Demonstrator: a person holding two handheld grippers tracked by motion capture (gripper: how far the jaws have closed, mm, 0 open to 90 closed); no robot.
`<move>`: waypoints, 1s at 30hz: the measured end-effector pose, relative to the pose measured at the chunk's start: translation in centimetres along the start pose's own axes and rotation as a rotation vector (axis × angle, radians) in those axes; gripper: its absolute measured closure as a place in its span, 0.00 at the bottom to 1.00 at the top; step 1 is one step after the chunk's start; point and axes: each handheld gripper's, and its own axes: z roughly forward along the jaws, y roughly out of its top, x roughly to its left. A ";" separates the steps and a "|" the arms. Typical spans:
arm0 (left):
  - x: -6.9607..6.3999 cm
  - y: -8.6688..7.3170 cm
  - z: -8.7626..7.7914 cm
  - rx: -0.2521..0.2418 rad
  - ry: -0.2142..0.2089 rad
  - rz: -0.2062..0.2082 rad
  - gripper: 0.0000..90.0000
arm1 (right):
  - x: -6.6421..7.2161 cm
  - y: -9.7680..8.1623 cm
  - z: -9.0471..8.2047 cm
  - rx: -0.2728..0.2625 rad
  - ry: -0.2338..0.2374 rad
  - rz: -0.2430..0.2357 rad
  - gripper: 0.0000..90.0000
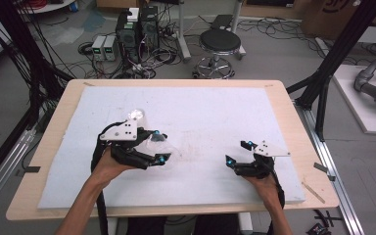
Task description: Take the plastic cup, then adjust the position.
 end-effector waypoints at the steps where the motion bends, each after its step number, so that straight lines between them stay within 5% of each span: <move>1: 0.0 0.0 0.0 0.000 0.000 0.000 0.42 | 0.0 0.0 0.0 0.000 0.000 0.000 0.16; 10: 0.2 0.0 -0.2 -0.022 0.000 -0.006 0.42 | -0.3 0.0 -0.1 -0.006 0.033 0.021 0.16; 17: 0.6 -0.2 -0.3 -0.051 -0.014 -0.004 0.42 | -0.3 0.4 -0.4 -0.004 0.076 -0.016 0.16; 30: 1.0 -0.8 0.4 -0.144 -0.071 -0.005 0.42 | 2.1 7.2 -1.6 -0.012 0.340 -0.144 0.16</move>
